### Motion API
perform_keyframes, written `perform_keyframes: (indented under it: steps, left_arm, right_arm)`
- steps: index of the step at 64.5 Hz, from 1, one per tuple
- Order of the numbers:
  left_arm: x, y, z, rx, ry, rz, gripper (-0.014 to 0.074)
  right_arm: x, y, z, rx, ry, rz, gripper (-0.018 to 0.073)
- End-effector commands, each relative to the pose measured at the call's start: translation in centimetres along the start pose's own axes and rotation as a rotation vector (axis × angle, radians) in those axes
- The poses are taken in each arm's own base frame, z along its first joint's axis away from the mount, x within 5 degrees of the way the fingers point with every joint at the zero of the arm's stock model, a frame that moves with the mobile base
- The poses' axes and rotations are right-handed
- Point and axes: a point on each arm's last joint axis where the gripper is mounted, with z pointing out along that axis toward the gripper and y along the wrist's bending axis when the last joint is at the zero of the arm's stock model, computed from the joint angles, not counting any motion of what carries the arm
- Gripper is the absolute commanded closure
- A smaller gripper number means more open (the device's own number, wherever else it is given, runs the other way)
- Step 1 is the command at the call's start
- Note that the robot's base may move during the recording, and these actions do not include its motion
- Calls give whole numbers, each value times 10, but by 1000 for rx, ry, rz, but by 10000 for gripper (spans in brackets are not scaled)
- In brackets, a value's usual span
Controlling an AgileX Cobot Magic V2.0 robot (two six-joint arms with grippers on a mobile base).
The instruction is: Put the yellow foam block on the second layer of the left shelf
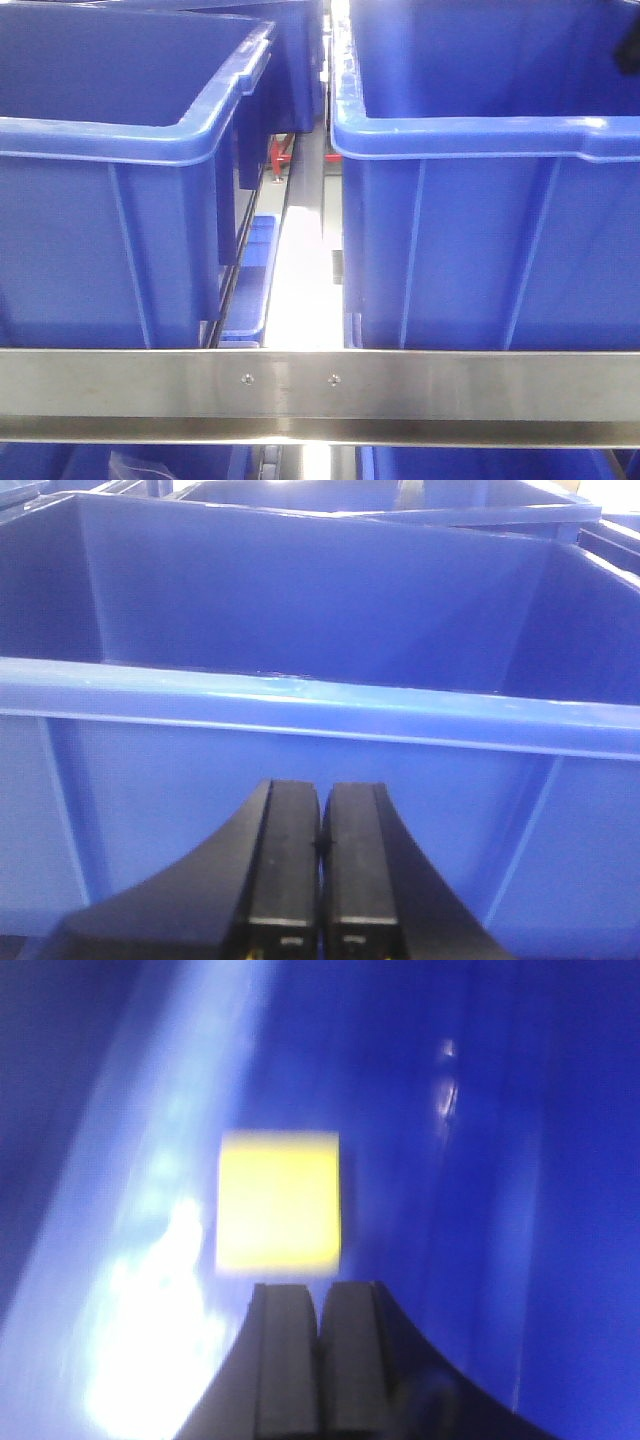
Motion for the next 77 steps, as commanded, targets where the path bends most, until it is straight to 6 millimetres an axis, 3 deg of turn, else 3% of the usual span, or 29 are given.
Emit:
perform_keyframes:
  steps: [1,17,29,40,67,77]
  left_arm:
    - [1,-1,1,20,-53,-11,460]
    - [1,-1,1,20,-53,-11,460]
    - [1,-1,1,20,-53,-11,460]
    - [1,-1,1,20,-53,-11,460]
    - [1,-1,1,20,-53,-11,460]
    - [1,-1,1,20,-53,-11,460]
  right_arm:
    - [6,-1,-24,-22,-180,-25,503]
    - [56,-3,-65,-52,-358,-23,503]
    - [78,-7,-105,-47,-504,-10,503]
    - [87,-10,-127,-40,-584,0,503]
    - [87,-11,-131,-42,-611,1,503]
    - [96,-14,-128,-11,-613,17,503]
